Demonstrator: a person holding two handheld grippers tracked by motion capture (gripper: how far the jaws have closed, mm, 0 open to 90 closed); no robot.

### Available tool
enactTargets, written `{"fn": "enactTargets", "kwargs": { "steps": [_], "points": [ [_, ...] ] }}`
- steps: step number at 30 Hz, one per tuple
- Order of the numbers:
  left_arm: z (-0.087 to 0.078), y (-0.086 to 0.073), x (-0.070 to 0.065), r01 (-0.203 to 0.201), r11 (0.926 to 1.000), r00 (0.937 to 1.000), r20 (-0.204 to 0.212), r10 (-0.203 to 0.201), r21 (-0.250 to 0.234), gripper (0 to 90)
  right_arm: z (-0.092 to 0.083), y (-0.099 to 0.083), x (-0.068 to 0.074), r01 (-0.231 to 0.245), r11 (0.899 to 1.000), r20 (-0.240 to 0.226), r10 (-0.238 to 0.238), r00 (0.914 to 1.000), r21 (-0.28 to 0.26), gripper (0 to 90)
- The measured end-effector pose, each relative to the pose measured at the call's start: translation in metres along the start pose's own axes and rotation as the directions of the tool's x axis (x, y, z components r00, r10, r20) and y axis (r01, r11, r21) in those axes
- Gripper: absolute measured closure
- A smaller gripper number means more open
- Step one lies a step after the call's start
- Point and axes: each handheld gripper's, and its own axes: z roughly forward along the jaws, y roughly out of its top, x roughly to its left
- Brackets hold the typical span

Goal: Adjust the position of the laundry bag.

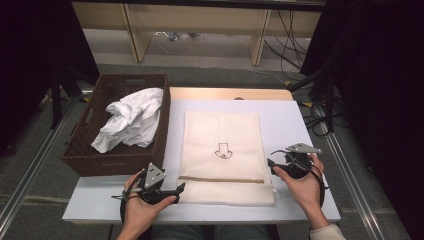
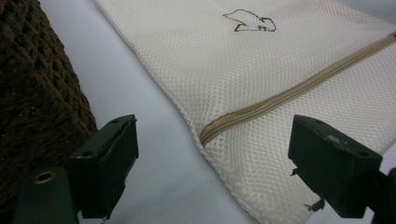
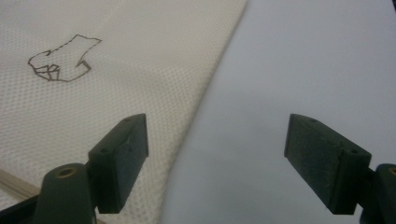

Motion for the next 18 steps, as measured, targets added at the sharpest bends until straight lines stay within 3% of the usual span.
{"fn": "enactTargets", "kwargs": {
  "steps": [3,4,7,12,13,16,17,18],
  "points": [
    [0.001,0.000,-0.001,0.001,1.0000,1.0000,0.007,-0.001,0.002,15.8,0.001,0.001,0.005,-0.004,1.000,-0.005,0.004,1.0000,0.004,25.2],
    [0.001,0.000,-0.002,0.009,1.0000,0.9999,0.005,-0.009,-0.003,15.9,0.001,0.001,0.006,0.016,1.000,-0.032,-0.015,0.9994,0.008,25.6],
    [0.001,-0.001,-0.002,0.003,1.0000,1.0000,0.005,-0.003,0.005,15.9,0.001,0.000,0.007,0.040,0.999,-0.017,-0.040,0.9991,0.002,26.0],
    [0.003,-0.001,-0.003,0.013,0.9999,0.9998,0.011,-0.013,-0.001,16.0,0.001,0.001,0.013,0.023,1.000,-0.028,-0.022,0.9994,0.020,26.7],
    [0.003,-0.001,-0.002,0.007,1.0000,0.9999,0.013,-0.007,0.001,16.0,0.001,0.000,0.012,0.044,0.999,-0.027,-0.043,0.9987,0.023,26.7],
    [0.002,-0.001,-0.002,-0.014,0.9997,0.9999,0.010,0.013,0.022,16.1,0.001,0.001,0.016,0.020,0.999,-0.042,-0.018,0.9990,0.044,26.9],
    [0.003,-0.002,-0.003,0.002,0.9999,0.9999,0.012,-0.002,0.010,16.1,0.002,0.000,0.015,0.057,0.998,-0.034,-0.056,0.9979,0.030,27.0],
    [0.003,-0.002,-0.003,0.001,0.9999,0.9999,0.013,-0.001,0.013,16.2,0.001,0.000,0.017,0.040,0.998,-0.034,-0.038,0.9987,0.042,27.0]
  ]
}}
